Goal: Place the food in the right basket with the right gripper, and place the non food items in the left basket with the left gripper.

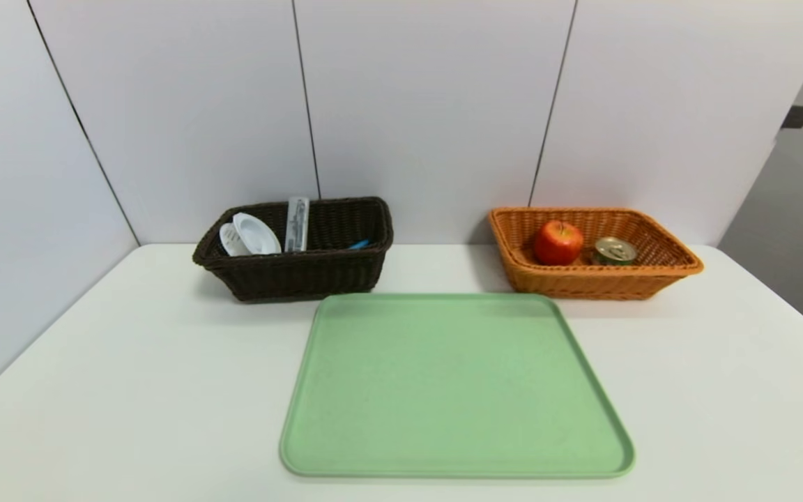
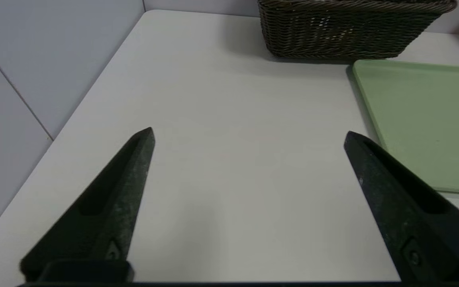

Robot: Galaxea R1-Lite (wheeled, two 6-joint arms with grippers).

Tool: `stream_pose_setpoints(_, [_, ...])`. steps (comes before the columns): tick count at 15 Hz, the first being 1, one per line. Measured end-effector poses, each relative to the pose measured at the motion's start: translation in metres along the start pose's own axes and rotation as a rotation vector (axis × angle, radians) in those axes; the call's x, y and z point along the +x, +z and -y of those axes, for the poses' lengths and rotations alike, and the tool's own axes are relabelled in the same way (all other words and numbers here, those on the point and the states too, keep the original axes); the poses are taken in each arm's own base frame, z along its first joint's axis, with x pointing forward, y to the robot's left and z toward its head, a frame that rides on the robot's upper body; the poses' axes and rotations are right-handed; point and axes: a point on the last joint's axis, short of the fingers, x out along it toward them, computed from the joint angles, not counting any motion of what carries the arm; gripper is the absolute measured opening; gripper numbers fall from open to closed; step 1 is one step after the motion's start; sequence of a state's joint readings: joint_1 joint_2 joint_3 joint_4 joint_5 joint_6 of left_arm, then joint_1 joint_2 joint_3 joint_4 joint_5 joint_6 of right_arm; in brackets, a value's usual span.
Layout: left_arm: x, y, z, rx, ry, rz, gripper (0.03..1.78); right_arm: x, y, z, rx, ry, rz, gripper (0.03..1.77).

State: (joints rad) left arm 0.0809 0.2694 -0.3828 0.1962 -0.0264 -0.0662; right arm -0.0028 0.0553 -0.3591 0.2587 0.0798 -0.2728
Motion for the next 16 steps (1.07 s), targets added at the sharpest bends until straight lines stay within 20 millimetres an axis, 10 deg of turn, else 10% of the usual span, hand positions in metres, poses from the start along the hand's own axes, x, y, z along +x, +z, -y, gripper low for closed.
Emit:
stream_pose_setpoints(6, [-0.018,-0.006,-0.003,0.0,-0.068,-0.037,0.8,-0.003,-0.001,-0.001,-0.003,-0.005,0.019,1.71])
stream_pose_setpoints(8, [-0.026,-0.014,-0.004,0.004,-0.075,-0.035,0.1,-0.003,-0.001,-0.001,-0.006,-0.006,0.023,1.71])
stream_pose_setpoints(16, [-0.038,-0.028,-0.005,0.004,-0.098,0.125,0.04,-0.008,-0.001,-0.001,-0.013,-0.011,0.071,1.71])
